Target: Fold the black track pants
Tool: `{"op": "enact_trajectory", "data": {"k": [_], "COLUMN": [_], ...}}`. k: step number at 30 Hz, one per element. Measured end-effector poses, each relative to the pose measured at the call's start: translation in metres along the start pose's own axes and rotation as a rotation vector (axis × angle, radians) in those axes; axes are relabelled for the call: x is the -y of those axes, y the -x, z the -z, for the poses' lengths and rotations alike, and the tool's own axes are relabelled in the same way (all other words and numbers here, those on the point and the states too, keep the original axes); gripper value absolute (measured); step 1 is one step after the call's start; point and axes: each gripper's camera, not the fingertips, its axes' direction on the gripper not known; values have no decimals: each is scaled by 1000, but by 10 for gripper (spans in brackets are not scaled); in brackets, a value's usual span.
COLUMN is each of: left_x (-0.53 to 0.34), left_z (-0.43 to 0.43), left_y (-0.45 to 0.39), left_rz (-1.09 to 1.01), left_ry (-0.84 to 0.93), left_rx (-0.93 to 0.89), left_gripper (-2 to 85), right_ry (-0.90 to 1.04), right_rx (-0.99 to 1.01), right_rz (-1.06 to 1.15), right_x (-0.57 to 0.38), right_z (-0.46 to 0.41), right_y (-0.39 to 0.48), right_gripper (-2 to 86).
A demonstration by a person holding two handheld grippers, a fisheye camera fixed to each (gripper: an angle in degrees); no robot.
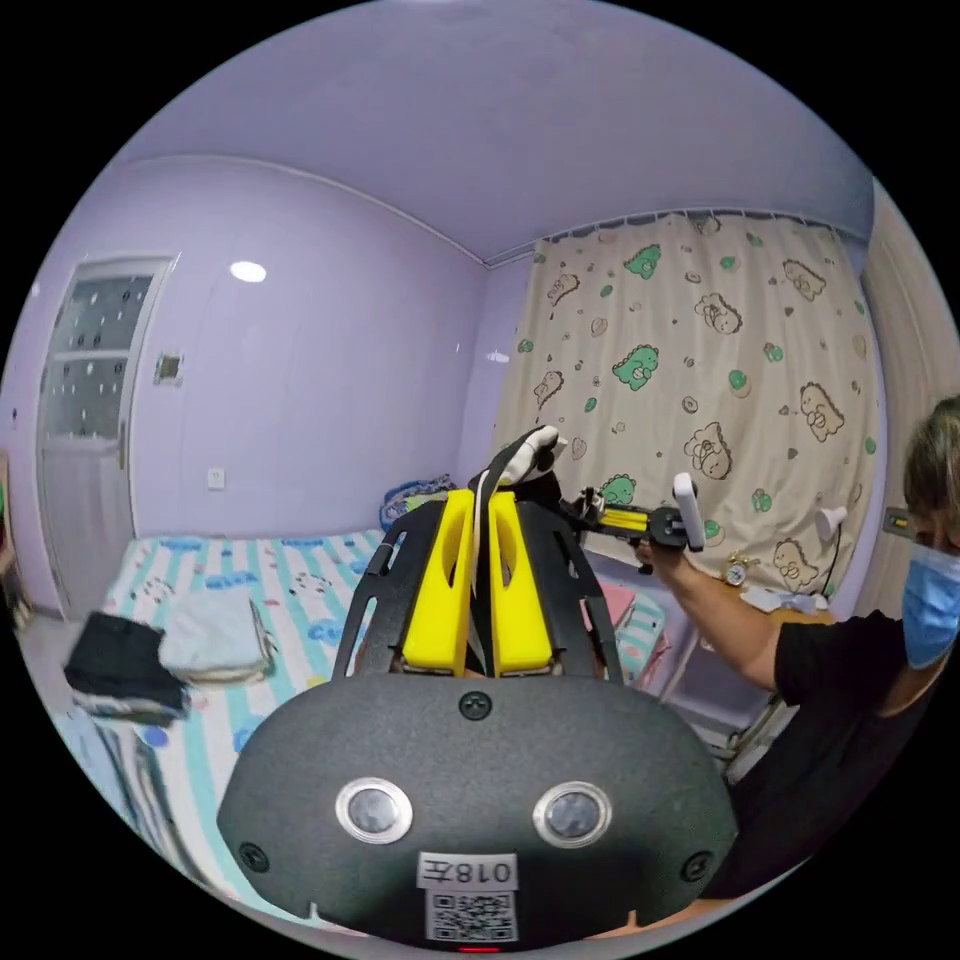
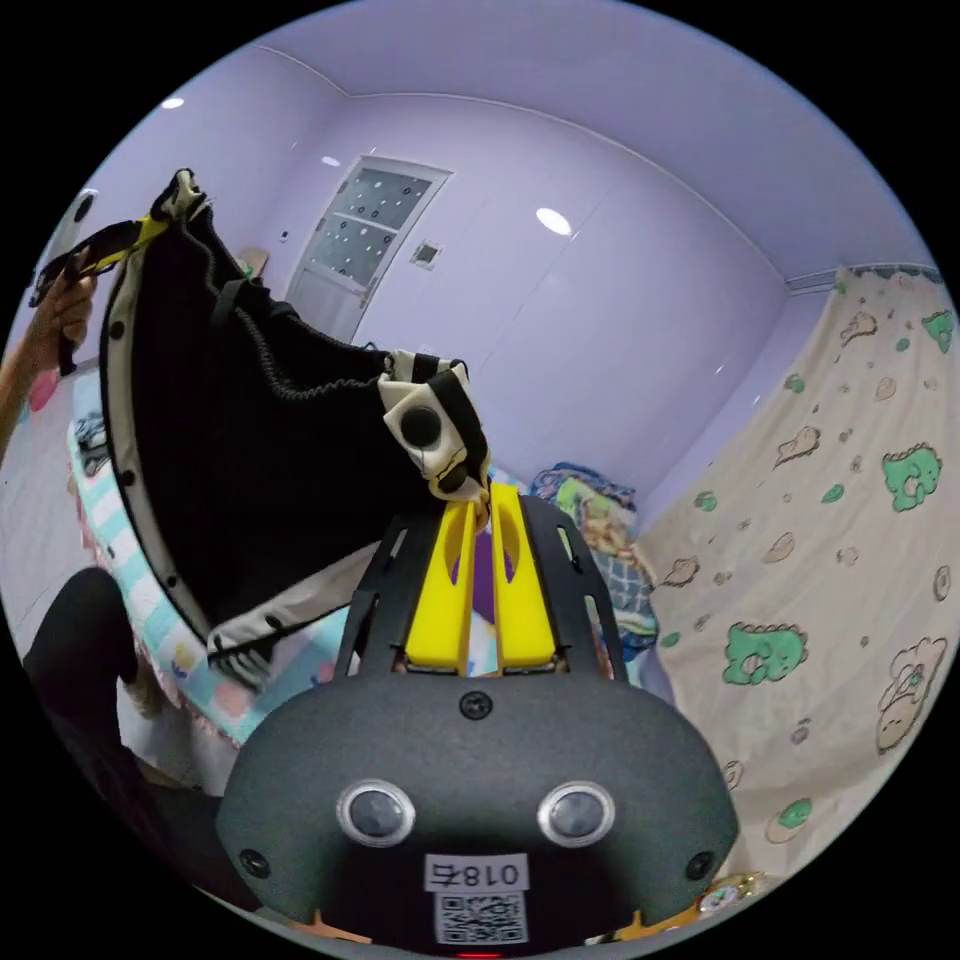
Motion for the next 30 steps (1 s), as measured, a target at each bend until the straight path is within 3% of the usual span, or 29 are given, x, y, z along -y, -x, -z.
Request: {"op": "enact_trajectory", "data": {"k": [6, 13, 16, 24, 30], "left_x": [157, 220, 226, 227, 167], "left_z": [60, 71, 52, -59, -109], "left_y": [-93, -150, -162, -240, -291], "left_rz": [-224, -281, -259, -136, -155], "left_ry": [-86, -115, -118, -121, -186], "left_rx": [99, 90, -3, -465, -581], "left_gripper": [-3, -4, -3, -2, -2], "right_ry": [-197, -216, -206, -221, -293], "right_rx": [-339, -519, -585, -711, -653], "right_rz": [-66, -149, -203, -487, -622], "right_x": [101, 140, 135, 94, 81], "right_z": [137, 232, 252, 293, 252], "right_y": [-54, -99, -125, -233, -271], "right_gripper": [20, 20, 20, 21, 20]}}
